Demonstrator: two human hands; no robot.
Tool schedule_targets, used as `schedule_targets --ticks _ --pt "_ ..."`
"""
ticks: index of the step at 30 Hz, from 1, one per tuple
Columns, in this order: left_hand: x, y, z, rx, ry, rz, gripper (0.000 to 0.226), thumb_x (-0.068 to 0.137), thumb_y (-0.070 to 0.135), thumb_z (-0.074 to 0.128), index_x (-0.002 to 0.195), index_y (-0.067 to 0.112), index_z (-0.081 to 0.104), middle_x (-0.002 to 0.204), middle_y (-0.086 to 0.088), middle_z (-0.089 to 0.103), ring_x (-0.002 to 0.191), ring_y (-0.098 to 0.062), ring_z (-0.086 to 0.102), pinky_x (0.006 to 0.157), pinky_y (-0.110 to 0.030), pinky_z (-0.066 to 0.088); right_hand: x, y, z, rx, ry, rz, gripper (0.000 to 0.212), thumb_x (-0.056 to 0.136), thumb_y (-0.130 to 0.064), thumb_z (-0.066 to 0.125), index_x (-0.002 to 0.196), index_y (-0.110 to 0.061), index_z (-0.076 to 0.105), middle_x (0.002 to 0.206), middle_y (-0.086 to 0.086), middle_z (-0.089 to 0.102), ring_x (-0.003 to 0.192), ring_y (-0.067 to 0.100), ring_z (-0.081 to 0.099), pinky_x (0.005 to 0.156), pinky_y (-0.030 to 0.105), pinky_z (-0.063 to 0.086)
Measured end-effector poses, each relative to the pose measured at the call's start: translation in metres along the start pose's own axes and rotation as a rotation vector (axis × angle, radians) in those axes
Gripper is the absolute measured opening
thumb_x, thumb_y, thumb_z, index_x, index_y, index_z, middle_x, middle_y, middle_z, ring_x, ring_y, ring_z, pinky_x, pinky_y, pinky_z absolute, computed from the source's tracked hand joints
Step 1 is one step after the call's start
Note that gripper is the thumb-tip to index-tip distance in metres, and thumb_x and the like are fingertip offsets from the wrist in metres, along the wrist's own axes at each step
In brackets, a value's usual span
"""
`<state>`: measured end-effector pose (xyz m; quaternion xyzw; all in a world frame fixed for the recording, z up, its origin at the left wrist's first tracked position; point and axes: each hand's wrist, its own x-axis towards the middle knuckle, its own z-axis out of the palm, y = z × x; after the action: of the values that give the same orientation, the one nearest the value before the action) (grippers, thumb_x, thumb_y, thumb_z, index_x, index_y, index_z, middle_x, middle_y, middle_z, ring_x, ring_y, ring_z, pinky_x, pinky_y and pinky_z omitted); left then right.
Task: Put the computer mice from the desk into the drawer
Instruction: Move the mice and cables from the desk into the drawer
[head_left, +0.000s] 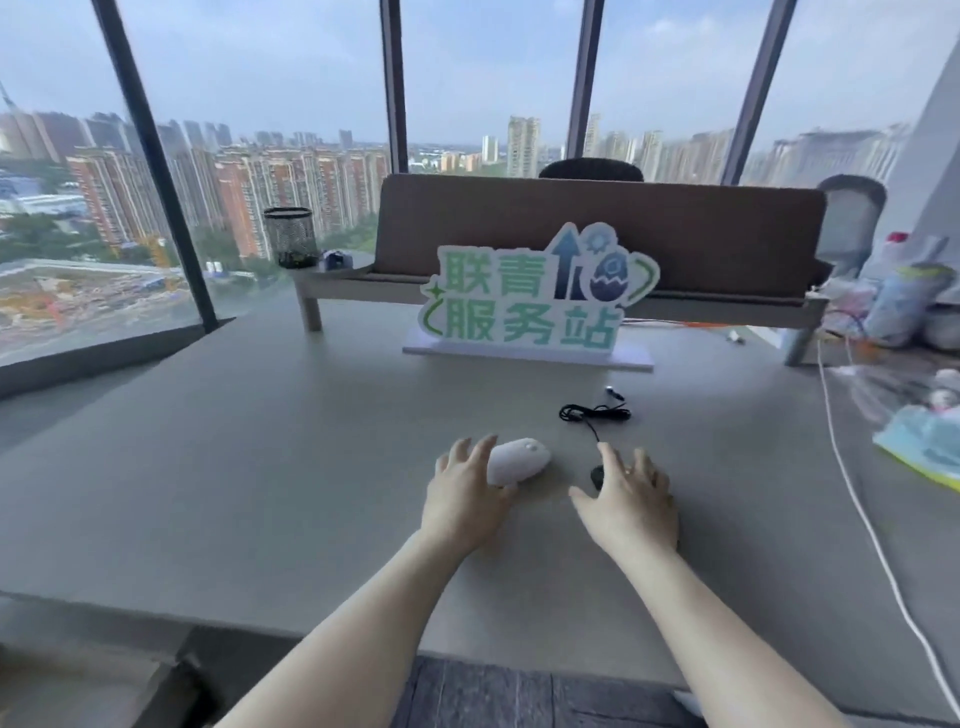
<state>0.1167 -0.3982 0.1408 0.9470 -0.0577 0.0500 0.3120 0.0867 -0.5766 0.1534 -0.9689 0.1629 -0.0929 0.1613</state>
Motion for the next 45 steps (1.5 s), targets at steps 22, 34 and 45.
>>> schedule_targets --ticks 22,34,45 --pt "-0.140 -0.106 -0.154 -0.222 0.622 -0.327 0.046 0.082 0.039 0.058 0.126 0.029 0.049 0.116 -0.004 0.051 0.097 -0.026 0.058 0.079 -0.032 0.043 -0.098 -0.148 -0.044 0.689 0.233 -0.568 0.044 0.084 -0.024 0.064 0.128 -0.025 0.056 0.123 0.005 0.057 0.112 0.026 0.047 0.088 0.028 0.037" --pt "-0.329 -0.282 -0.221 -0.063 0.757 -0.868 0.057 0.086 0.040 0.050 0.139 0.024 0.034 0.136 -0.009 0.053 0.111 -0.032 0.057 0.083 -0.040 0.047 -0.279 -0.302 0.029 0.879 -0.257 -0.881 0.043 0.086 -0.026 0.064 0.127 -0.030 0.054 0.116 -0.011 0.056 0.111 0.009 0.048 0.084 0.007 0.032" --pt "-0.355 -0.386 -0.197 0.137 0.126 -1.278 0.062 0.088 0.036 0.054 0.140 0.016 0.027 0.133 -0.018 0.040 0.113 -0.036 0.058 0.083 -0.039 0.047 -0.372 -0.353 0.180 0.292 -0.775 -0.801 0.058 0.087 -0.028 0.049 0.143 -0.029 0.036 0.137 0.011 0.045 0.120 0.028 0.037 0.102 0.038 0.038"
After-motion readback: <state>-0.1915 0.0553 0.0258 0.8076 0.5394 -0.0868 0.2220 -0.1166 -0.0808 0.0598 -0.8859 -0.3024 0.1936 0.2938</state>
